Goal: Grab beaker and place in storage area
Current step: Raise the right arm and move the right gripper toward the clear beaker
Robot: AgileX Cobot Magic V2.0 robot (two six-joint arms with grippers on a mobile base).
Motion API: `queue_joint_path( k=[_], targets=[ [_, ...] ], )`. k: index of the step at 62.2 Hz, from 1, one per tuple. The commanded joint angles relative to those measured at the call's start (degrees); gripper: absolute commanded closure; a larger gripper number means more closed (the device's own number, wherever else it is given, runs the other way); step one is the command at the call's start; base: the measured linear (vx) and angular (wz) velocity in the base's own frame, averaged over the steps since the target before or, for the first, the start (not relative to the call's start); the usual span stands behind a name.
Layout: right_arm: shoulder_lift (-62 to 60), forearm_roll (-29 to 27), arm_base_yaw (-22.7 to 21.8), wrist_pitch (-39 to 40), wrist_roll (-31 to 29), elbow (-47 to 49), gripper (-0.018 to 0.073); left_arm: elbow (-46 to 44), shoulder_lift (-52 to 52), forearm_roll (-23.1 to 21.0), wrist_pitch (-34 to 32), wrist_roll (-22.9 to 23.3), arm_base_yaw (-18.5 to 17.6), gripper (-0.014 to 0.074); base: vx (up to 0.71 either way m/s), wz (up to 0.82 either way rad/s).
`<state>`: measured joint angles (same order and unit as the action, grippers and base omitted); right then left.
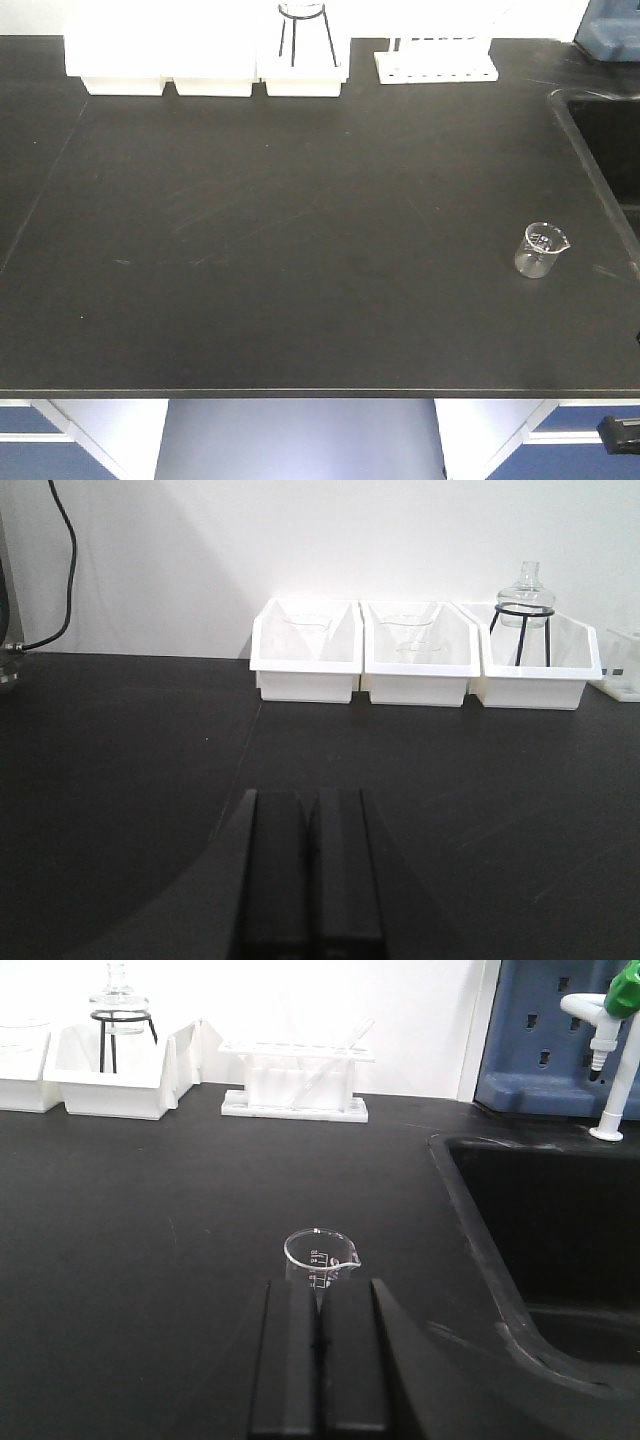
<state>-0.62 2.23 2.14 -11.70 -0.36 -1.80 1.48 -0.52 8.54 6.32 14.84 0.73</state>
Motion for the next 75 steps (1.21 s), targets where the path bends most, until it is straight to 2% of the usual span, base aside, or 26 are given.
queue_joint_path(
  k=[1,36,53,62,69,75],
  targets=[
    [-0.7,0.5,-0.3,4.7,-0.3,-0.5,0.0567,1.3,-1.1,-0.3,-4.8,0.3,-0.4,0.0605,0.0,0.0],
    [-0.7,0.5,-0.3,6.9,-0.3,-0.5,0.0567,1.3,-1.1,-0.3,-4.8,0.3,-0.4,0.0605,0.0,0.0],
    [-0.7,0.0,-0.3,22.1,-0.1,2.8,0.0567,1.3,-1.1,-0.3,-4.8,0.3,-0.4,0.0605,0.0,0.0],
    [1.2,0.0,-0.2,15.1,-0.1,12.4,0.0567,1.3,-1.1,-0.3,-4.8,0.3,-0.4,0.0605,0.0,0.0],
    [8.2,0.0,-0.2,7.5,-0.1,21.6,0.0567,1.3,-1.1,-0.3,-4.8,0.3,-0.4,0.0605,0.0,0.0],
    [14.0,0.0,-0.2,6.7,-0.1,26.7,0.0567,1.3,-1.1,-0.3,-4.8,0.3,-0.4,0.0605,0.0,0.0]
  ],
)
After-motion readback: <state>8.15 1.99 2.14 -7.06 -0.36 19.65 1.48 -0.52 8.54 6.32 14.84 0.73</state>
